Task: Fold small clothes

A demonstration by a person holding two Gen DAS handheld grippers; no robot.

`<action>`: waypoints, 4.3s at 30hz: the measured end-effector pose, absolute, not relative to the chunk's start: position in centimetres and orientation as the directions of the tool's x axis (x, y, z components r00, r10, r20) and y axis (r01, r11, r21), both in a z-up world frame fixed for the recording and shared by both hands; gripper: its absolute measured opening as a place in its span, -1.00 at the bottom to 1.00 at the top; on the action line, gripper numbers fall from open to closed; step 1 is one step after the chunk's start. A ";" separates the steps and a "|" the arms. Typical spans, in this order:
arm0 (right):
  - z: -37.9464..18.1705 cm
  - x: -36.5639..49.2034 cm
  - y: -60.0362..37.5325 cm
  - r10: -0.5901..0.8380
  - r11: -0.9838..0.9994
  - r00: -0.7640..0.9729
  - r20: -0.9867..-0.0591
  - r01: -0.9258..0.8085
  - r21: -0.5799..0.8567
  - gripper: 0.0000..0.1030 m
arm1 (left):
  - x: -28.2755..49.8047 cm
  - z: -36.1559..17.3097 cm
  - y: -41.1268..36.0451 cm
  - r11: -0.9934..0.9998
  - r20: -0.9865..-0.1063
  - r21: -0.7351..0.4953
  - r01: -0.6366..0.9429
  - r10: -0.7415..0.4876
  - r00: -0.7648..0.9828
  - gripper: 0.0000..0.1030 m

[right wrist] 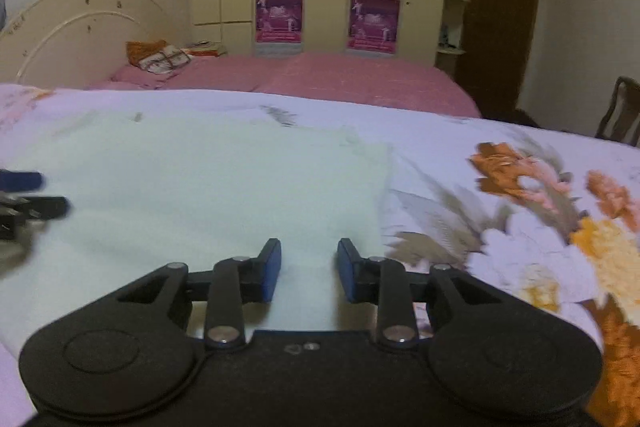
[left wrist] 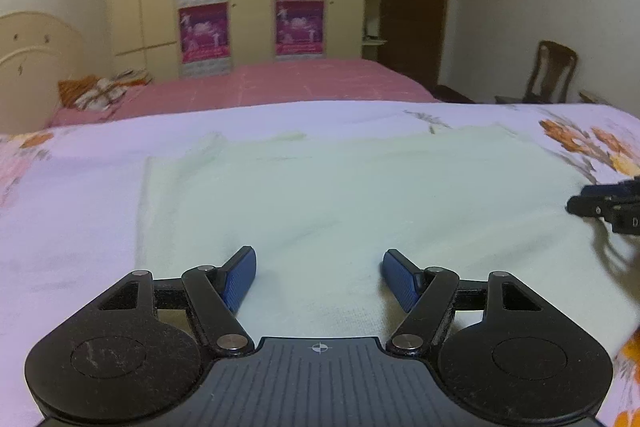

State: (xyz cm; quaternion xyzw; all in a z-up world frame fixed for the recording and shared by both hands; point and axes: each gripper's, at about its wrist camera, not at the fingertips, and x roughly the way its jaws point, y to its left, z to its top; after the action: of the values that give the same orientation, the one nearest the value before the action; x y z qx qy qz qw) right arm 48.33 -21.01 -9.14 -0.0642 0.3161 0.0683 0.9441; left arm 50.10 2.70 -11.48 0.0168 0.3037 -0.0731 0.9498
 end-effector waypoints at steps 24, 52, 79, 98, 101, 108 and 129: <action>-9.0 39.7 -16.3 0.210 0.960 0.749 -0.628 -0.279 -0.011 -0.29 | 42.9 -10.7 -1.8 0.985 -0.597 -0.045 0.167 -0.161 0.786 0.36; -9.5 38.1 -22.5 0.035 0.994 0.736 -0.676 -0.096 -0.052 -0.28 | 39.1 -12.5 5.2 0.999 -0.634 -0.027 0.036 -0.045 0.772 0.36; -7.3 35.2 -23.4 0.121 0.992 0.761 -0.637 -0.116 0.050 -0.47 | 36.1 -12.8 9.0 0.851 -0.598 -0.512 -0.118 -0.255 0.760 0.36; -6.9 42.0 -17.7 0.307 0.951 0.739 -0.600 -0.266 0.158 -0.76 | 44.1 -16.7 12.1 0.481 -0.393 -0.832 -0.276 -0.159 0.906 0.31; -7.2 43.7 -16.3 0.329 0.943 0.736 -0.592 -0.287 0.167 -0.76 | 45.5 -17.5 12.3 0.471 -0.413 -0.830 -0.299 -0.158 0.897 -0.22; -8.3 46.9 -14.3 0.357 0.933 0.719 -0.597 -0.300 0.197 -0.76 | 45.4 -18.4 12.9 0.449 -0.394 -0.846 -0.286 -0.167 0.904 -0.70; -8.8 47.1 -12.7 0.393 0.919 0.703 -0.593 -0.326 0.222 -0.76 | 46.0 -19.6 10.9 0.337 -0.341 -0.899 -0.280 -0.138 0.930 -0.86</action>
State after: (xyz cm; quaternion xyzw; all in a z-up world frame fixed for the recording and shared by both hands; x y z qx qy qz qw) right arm 47.09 -12.74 -8.84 0.0501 0.3324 0.1949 0.9214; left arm 46.02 10.89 -19.64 -0.5741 0.1819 0.0445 0.7971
